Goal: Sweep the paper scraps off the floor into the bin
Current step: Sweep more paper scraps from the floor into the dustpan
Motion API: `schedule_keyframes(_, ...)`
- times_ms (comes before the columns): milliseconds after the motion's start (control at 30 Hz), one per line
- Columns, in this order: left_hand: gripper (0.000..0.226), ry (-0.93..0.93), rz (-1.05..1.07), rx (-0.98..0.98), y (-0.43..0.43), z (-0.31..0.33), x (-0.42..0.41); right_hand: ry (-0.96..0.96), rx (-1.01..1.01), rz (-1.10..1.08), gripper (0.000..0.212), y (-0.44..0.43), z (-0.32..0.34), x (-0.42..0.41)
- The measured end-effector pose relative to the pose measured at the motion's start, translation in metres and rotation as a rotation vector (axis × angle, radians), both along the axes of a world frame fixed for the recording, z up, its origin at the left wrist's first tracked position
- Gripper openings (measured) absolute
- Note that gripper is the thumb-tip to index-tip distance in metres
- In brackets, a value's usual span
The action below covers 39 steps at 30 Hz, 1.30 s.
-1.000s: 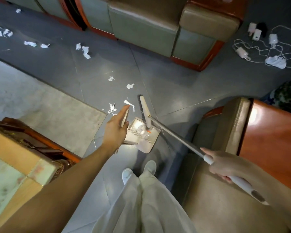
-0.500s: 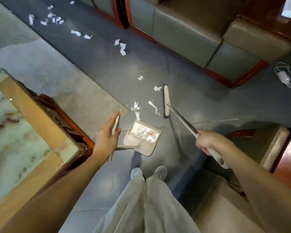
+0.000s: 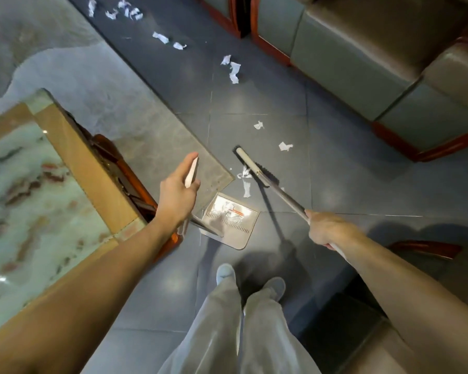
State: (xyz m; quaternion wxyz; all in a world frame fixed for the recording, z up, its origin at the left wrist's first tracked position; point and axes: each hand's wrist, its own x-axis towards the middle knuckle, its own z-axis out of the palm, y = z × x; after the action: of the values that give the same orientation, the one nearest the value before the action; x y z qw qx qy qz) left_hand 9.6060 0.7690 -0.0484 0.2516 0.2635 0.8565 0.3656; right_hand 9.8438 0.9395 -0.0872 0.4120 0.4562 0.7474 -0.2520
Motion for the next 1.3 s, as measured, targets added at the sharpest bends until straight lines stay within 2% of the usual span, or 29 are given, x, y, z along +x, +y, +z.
schedule_keyframes(233, 0.056, -0.048, -0.025, -0.006, -0.018, -0.001, 0.006, -0.095, -0.169, 0.022, 0.078, -0.036, 0.041, 0.002)
schedule_keyframes(333, 0.056, -0.062, -0.021, -0.011, -0.027, -0.002, 0.009, -0.120, -0.172, -0.091, 0.078, -0.031, 0.054, 0.015)
schedule_keyframes(467, 0.056, -0.064, -0.023, -0.024, -0.036, -0.003, 0.018, -0.032, -0.184, -0.299, 0.079, -0.016, 0.080, 0.024)
schedule_keyframes(633, 0.058, -0.108, -0.015, -0.048, -0.039, -0.005, 0.034, 0.042, -0.146, -0.299, 0.079, -0.003, 0.088, 0.004)
schedule_keyframes(867, 0.055, -0.066, 0.047, -0.090, -0.042, -0.006, 0.049, 0.031, -0.062, 0.081, 0.058, 0.003, 0.042, -0.042)
schedule_keyframes(1000, 0.055, -0.062, 0.072, -0.095, -0.028, -0.006, 0.055, -0.091, -0.105, 0.358, 0.091, -0.010, 0.025, -0.027)
schedule_keyframes(1100, 0.056, -0.039, 0.082, -0.077, -0.018, -0.005, 0.068, -0.133, -0.156, 0.525, 0.096, 0.007, 0.042, 0.006)
schedule_keyframes(1167, 0.055, -0.036, 0.108, -0.056, -0.016, -0.003, 0.077, -0.130, -0.160, 0.544, 0.094, 0.025, 0.058, 0.033)
schedule_keyframes(1300, 0.057, -0.076, 0.101, -0.021, -0.012, 0.006, 0.104, -0.070, -0.137, 0.397, 0.090, 0.055, 0.081, 0.083)
